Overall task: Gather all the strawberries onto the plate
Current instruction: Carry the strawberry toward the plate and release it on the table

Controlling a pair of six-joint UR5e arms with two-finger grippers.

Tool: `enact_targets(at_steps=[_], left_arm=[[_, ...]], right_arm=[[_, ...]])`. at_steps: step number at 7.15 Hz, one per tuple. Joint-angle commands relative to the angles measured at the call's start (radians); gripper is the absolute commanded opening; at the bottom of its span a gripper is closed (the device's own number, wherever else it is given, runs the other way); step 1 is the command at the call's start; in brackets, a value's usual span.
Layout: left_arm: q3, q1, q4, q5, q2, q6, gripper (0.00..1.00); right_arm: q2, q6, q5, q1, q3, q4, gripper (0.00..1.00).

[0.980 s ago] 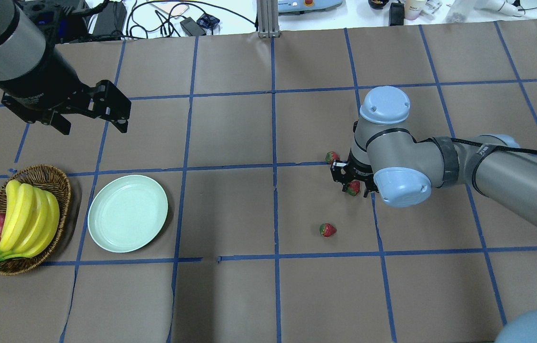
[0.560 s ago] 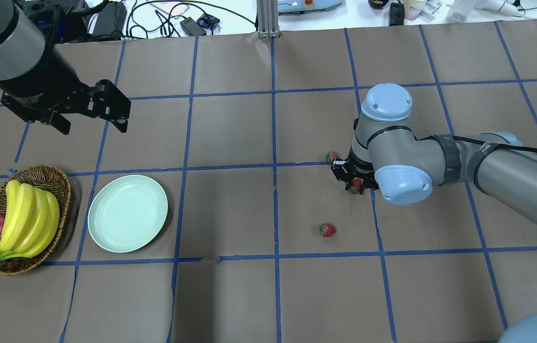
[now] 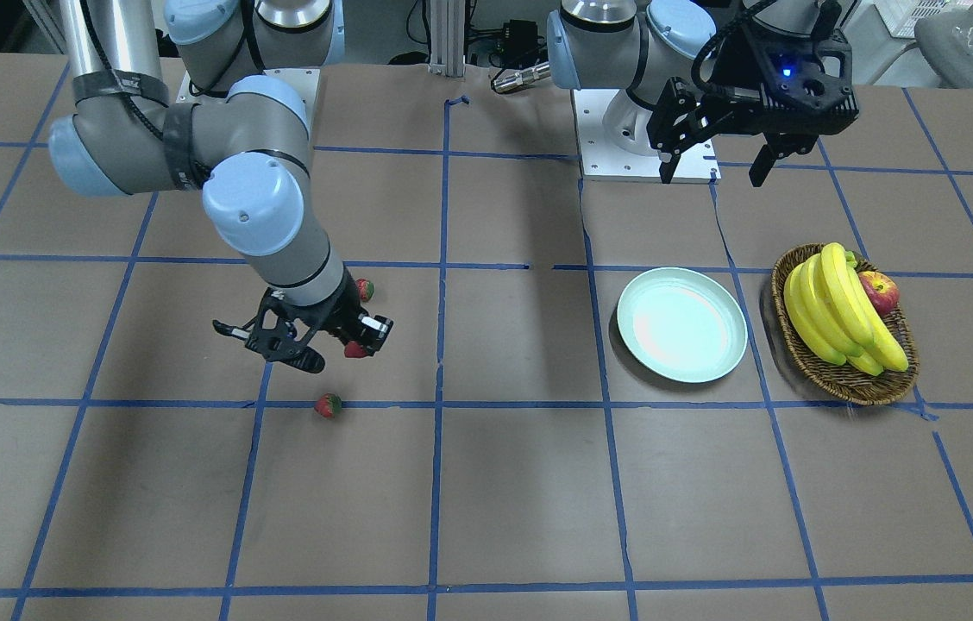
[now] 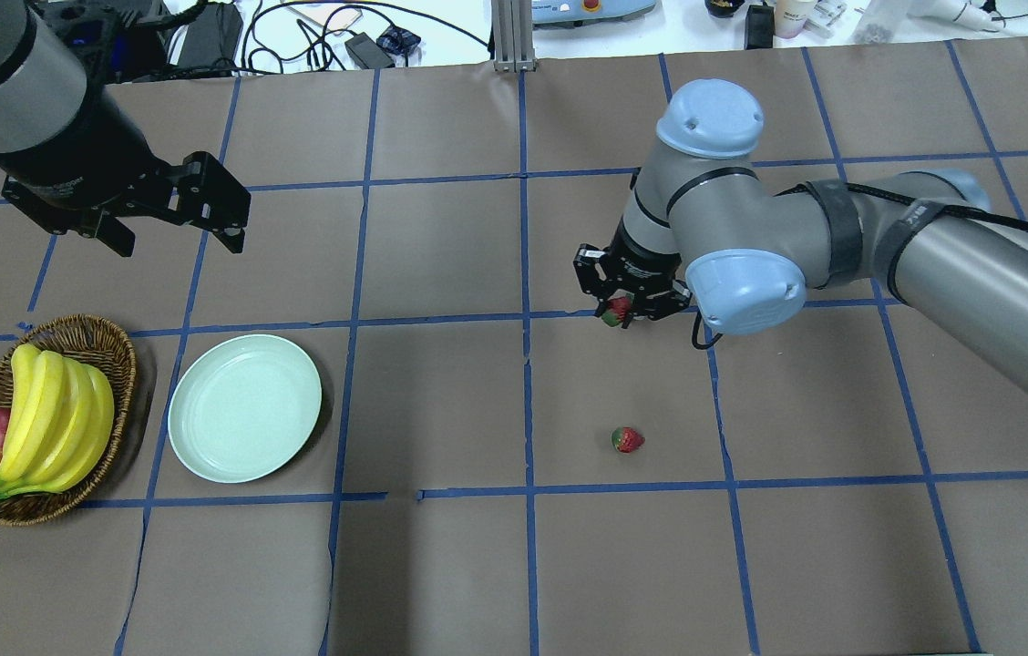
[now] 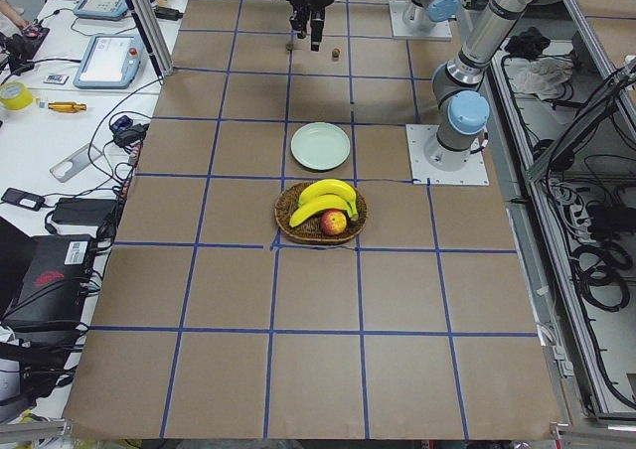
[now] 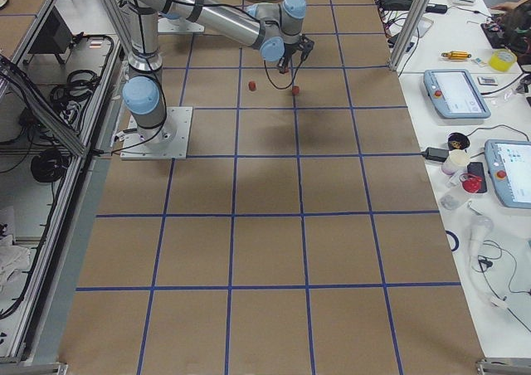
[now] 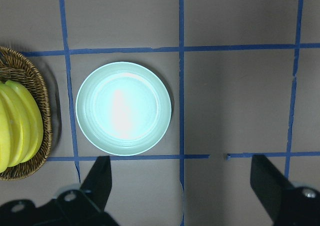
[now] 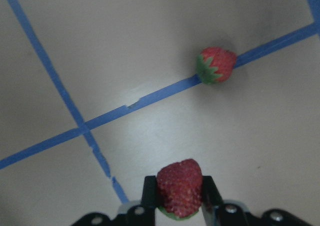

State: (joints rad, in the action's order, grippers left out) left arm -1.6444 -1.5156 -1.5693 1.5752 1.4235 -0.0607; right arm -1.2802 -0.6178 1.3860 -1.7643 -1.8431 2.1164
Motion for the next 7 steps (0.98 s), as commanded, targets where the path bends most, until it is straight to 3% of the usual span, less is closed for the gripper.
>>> enact_targets(at_steps=[1,3,5,6,7], left_arm=[[0.001,0.000,0.000,0.000,0.000,-0.001,1.00],[0.002,0.002,0.000,0.000,0.000,-0.001,1.00],[0.002,0.002,0.000,0.000,0.000,-0.001,1.00],[0.002,0.002,0.000,0.002,0.000,-0.002,1.00],[0.002,0.002,0.000,0.003,0.000,-0.002,1.00]], right_arm=[[0.042,-0.138,-0.066,-0.096,0.018,0.045,0.00],[0.125,-0.270,-0.081,-0.193,0.019,0.175,0.00],[0.151,-0.289,-0.126,-0.210,0.018,0.198,0.00],[0.153,-0.275,-0.128,-0.210,0.016,0.197,0.34],[0.147,-0.269,-0.128,-0.210,0.016,0.192,0.83]])
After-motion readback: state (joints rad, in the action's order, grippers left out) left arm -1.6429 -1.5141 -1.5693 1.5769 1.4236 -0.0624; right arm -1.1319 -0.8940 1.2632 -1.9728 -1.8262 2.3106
